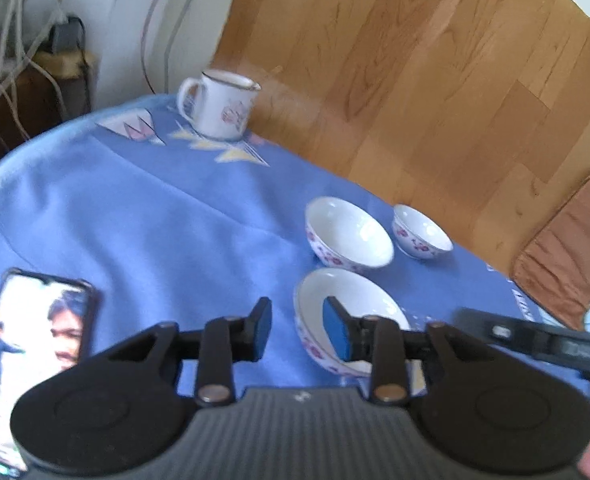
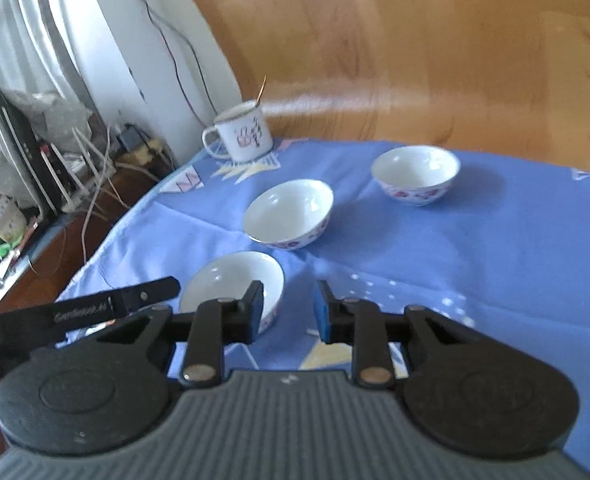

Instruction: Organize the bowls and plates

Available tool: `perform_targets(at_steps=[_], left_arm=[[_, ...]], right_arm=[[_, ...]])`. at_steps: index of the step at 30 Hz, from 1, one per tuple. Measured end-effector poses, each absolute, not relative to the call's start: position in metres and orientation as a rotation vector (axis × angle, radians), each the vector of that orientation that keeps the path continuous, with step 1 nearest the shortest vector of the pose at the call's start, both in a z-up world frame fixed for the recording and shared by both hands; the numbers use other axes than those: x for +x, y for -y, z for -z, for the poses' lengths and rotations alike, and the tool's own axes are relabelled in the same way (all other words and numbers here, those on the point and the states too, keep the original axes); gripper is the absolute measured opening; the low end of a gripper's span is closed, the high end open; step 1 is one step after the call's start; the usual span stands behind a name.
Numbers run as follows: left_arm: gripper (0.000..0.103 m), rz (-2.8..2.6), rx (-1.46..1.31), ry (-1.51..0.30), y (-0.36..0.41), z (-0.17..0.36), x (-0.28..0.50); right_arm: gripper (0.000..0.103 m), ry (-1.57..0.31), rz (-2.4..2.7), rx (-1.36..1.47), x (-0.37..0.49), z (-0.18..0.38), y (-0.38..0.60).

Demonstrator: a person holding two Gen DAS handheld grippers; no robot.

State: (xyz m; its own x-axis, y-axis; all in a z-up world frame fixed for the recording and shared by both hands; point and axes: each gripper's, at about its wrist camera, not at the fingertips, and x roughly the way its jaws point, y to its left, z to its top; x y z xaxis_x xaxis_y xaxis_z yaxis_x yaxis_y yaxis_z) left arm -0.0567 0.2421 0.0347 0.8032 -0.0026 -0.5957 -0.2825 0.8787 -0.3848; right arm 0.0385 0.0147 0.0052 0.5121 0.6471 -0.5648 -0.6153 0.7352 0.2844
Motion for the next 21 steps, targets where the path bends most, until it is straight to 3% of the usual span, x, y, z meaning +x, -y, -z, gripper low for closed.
perform_targets(at_steps=[5,8,12,21], left_arm=[[0.031,-0.168,-0.475,-0.672,-0.237,-0.024,-0.043],[0.017,-0.156,-0.513,-0.696,-0.239,-0.013,-0.038],[0.009,-0.158,-0.519,-0.693,-0.225,-0.015,-0.037],[0.008,0.110,-0.388,-0.727,-0.106,-0.033,0.006]], right_arm=[[0.028,-0.781,-0.759,0.054,0.056,0.006,-0.034],[0.010,-0.828,-0.773,0.049,0.060,0.015,-0.043],[0.007,-0.817,-0.773,0.096,0.052,0.015,-0.032],[0.009,-0.619,-0.557,0.116,0.006,-0.001,0.082]])
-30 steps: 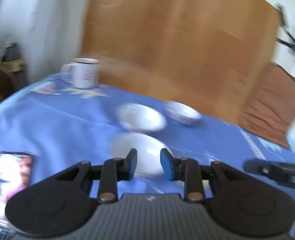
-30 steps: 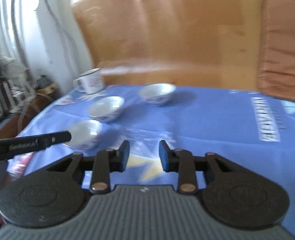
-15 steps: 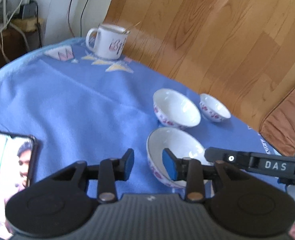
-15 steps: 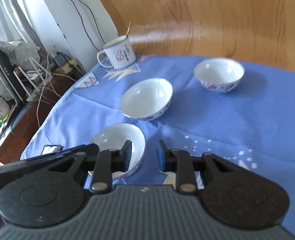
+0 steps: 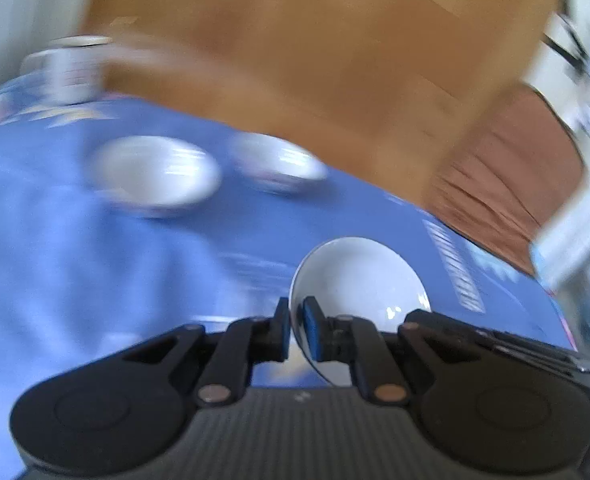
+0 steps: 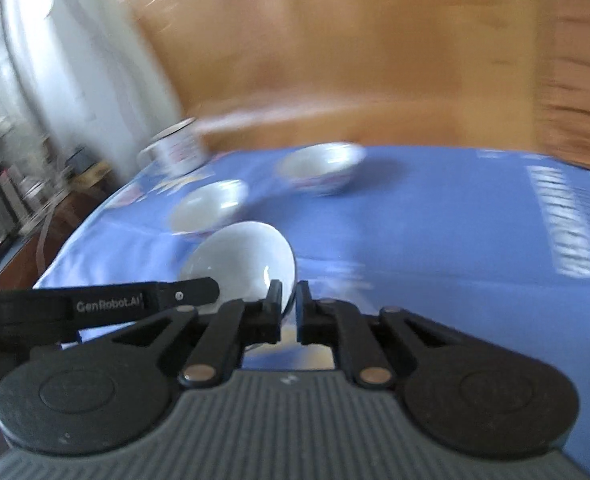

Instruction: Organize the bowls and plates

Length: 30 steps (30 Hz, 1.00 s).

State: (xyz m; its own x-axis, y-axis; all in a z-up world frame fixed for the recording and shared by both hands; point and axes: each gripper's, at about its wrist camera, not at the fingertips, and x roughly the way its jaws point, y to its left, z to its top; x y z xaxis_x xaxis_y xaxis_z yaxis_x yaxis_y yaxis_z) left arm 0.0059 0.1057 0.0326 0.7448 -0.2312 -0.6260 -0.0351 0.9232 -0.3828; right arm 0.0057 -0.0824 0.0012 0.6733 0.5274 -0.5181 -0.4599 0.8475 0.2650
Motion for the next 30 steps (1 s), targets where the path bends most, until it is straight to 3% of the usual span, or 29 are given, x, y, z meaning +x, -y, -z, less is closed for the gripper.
perform_targets(at_steps=[10,20,22,24,26,30], left_arm=[[0.009,0.363,-0.319,-0.800,0.031,-0.022,0.050],[0.011,0.338,-0.281,-0.837,0.052,-0.010,0.059],[0.027,0.327,-0.284,-0.833,0.052,-0.012,0.061],[0.036,0.314,-0.283,-0.801,0.048,-0.019,0.059],[0.036,0.305,-0.282,-0.759,0.040,-0.028,0.054],[0.036,0.285,-0.316,-0.686,0.013,-0.043,0.039]], right_arm=[[0.009,-0.543,-0.245,0.209,-0.010,0.010,0.207],[0.011,-0.554,-0.211,0.235,-0.004,0.028,0.228],[0.014,-0.547,-0.216,0.221,-0.006,0.027,0.226],[0.019,-0.533,-0.204,0.219,-0.007,0.027,0.224],[0.032,-0.498,-0.186,0.229,-0.011,0.025,0.225],[0.032,-0.417,-0.160,0.211,-0.020,0.016,0.220]])
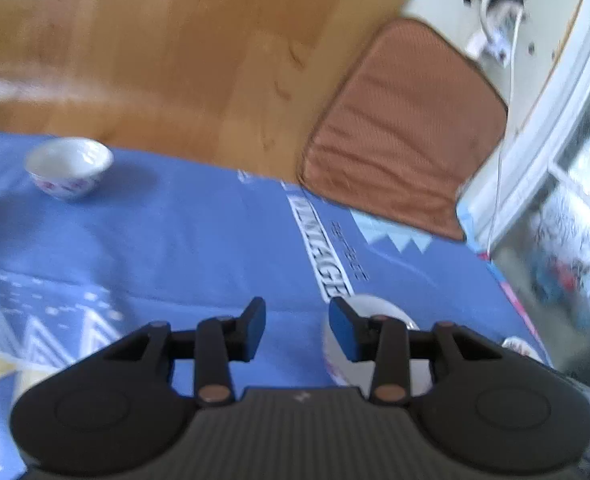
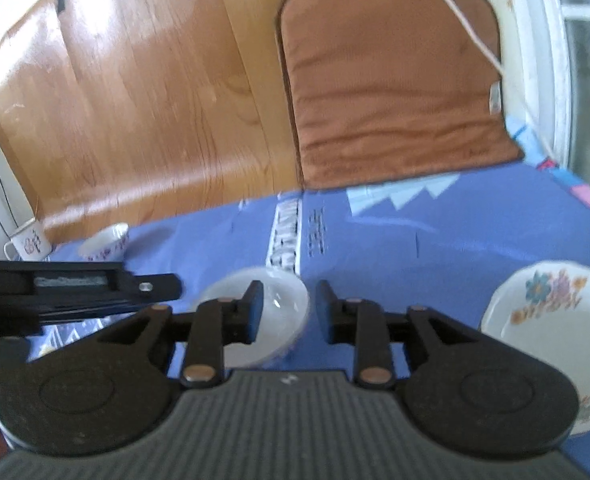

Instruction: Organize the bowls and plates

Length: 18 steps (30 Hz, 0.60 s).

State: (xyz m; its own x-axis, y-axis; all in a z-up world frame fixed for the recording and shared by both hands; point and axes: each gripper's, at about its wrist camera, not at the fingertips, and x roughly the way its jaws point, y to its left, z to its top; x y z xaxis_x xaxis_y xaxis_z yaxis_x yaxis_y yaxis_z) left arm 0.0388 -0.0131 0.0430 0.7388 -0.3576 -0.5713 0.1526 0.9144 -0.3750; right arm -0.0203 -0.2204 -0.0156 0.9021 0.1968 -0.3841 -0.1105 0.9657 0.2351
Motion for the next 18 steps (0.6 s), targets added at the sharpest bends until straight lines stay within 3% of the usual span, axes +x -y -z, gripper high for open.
perform_targets(at_steps=[7,18], left_arm=[[0.036,0.142,-0.248,-0.561,-0.048,-0.047,-0.001],[0.034,-0.175,-0.392,-0.514,-0.189,-0.018,-0.023]], right_arm=[[0.032,-0.331,-0.268,0.131,-0.034,-0.003,0.182],[0.030,-0.426,-0.499,0.030,-0.020,-0.003,0.091]])
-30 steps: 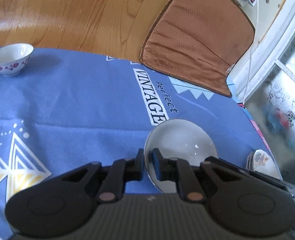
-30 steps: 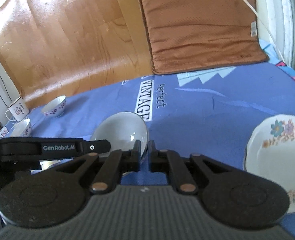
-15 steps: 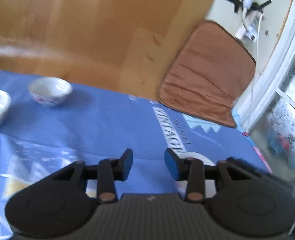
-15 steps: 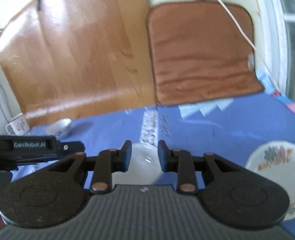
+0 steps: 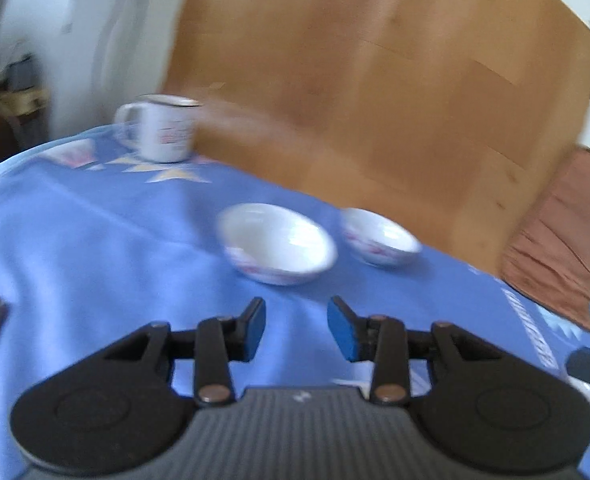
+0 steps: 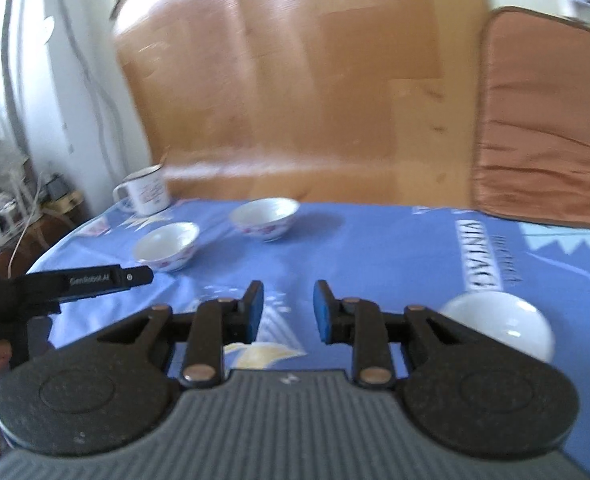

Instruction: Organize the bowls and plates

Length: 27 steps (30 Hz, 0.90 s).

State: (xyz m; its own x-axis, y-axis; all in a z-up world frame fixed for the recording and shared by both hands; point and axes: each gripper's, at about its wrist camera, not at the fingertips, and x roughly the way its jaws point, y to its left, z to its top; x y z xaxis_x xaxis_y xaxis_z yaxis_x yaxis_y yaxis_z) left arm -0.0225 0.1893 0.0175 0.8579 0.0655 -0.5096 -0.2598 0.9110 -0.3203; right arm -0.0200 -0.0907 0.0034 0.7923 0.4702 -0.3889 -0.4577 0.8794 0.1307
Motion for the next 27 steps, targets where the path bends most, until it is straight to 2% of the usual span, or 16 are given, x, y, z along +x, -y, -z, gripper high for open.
perform_targets(at_steps=[8,25,27], left_arm=[[0.034,-0.213,-0.511,-0.493,-0.225,0.006,-0.031],[0.034,-0.207,-0.496,-0.369,-0.221,0.000,-0.050],[0.034,-0.206,-0.506,-0.365,-0.222,0.001,-0.051]], right_arm=[[0.029,-0.518,-0.615,0.007,0.011,-0.011,0.032],[0.029,-0.826,-0.582,0.089,0.131,0.001,-0.057],[0.026,-0.846,-0.572,0.087,0.138,0.005,-0.062]])
